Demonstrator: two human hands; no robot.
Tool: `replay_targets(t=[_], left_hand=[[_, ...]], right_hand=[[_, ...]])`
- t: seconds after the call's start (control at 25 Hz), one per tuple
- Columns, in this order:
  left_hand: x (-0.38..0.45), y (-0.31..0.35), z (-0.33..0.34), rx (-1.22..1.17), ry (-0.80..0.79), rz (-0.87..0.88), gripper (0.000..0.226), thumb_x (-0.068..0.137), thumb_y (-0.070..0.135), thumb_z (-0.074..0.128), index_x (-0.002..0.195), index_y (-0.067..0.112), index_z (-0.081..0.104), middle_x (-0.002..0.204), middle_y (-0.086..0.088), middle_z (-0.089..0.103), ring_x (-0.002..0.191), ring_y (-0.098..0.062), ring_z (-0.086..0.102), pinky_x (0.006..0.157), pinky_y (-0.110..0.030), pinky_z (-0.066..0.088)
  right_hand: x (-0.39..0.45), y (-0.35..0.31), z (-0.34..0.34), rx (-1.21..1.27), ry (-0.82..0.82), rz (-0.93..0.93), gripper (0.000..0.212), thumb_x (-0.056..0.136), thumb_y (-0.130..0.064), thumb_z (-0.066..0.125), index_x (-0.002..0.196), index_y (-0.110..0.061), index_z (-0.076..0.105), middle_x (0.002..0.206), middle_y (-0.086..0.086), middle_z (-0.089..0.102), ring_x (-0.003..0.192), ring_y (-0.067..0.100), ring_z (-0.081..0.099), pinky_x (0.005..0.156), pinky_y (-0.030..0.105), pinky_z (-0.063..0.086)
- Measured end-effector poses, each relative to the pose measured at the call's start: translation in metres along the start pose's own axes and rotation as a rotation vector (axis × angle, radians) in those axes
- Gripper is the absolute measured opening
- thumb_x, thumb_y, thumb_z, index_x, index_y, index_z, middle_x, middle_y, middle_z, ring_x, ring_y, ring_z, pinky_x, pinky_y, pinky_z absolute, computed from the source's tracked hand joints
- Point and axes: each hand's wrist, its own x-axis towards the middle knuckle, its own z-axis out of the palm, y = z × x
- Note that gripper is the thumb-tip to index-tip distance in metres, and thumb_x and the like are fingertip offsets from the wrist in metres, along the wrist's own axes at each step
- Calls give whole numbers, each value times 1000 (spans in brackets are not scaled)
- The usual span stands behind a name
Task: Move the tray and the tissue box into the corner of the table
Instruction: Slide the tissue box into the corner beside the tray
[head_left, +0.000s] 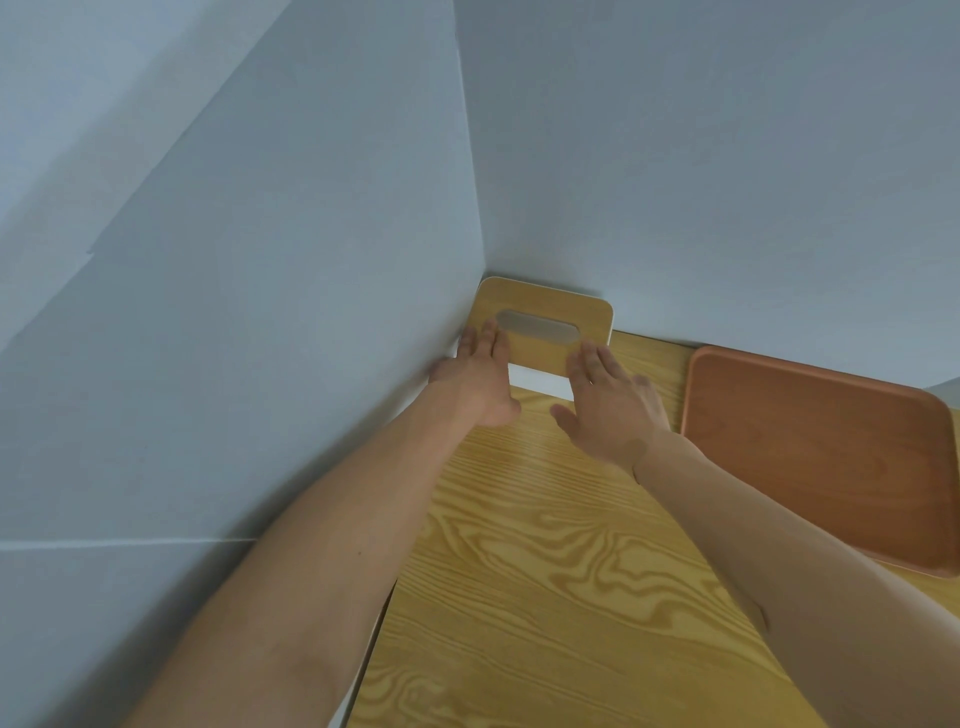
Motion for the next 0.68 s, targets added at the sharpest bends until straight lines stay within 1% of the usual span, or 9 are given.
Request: replay_targets(t=[0.36, 0.44, 0.56, 0.64, 0.68], left_hand=[[9, 3, -4, 13, -29, -2, 91, 92, 29, 48, 156, 12, -16, 163, 2, -27, 152, -23, -14, 114, -52, 32], [8, 3, -4, 20, -25, -2, 92, 91, 28, 48, 156, 13, -16, 163, 2, -27, 152, -22, -14, 113, -52, 33], [1, 4, -12, 8, 6, 5, 93, 91, 31, 49, 157, 13, -14, 165, 2, -22, 153, -21, -10, 112, -51, 34], [-7, 4, -14, 18, 74, 29, 94, 90, 32, 51, 157, 14, -12, 167, 1, -15, 154, -21, -5, 113, -50, 33], [-10, 4, -16, -8, 111, 43, 94, 89, 32, 52, 157, 15, -11, 168, 0, -12, 154, -22, -3, 114, -48, 32]], right_hand=[[7, 1, -3, 32, -4, 12, 83, 101, -55, 35, 161, -7, 5, 171, 11, 1, 157, 24, -1, 112, 50, 39], [8, 1, -5, 40, -29, 9, 85, 100, -57, 37, 161, -7, 3, 171, 10, -1, 157, 23, -2, 114, 52, 36], [9, 4, -20, 53, -103, 4, 87, 99, -58, 40, 161, -10, 2, 171, 7, -5, 157, 21, -5, 119, 55, 26], [6, 8, -31, 69, -100, -12, 82, 100, -55, 41, 162, -14, 6, 172, 5, -4, 157, 21, -3, 121, 55, 21], [0, 9, -38, 98, -78, -19, 78, 101, -53, 41, 162, -17, 10, 172, 4, -1, 157, 22, -1, 121, 55, 21]])
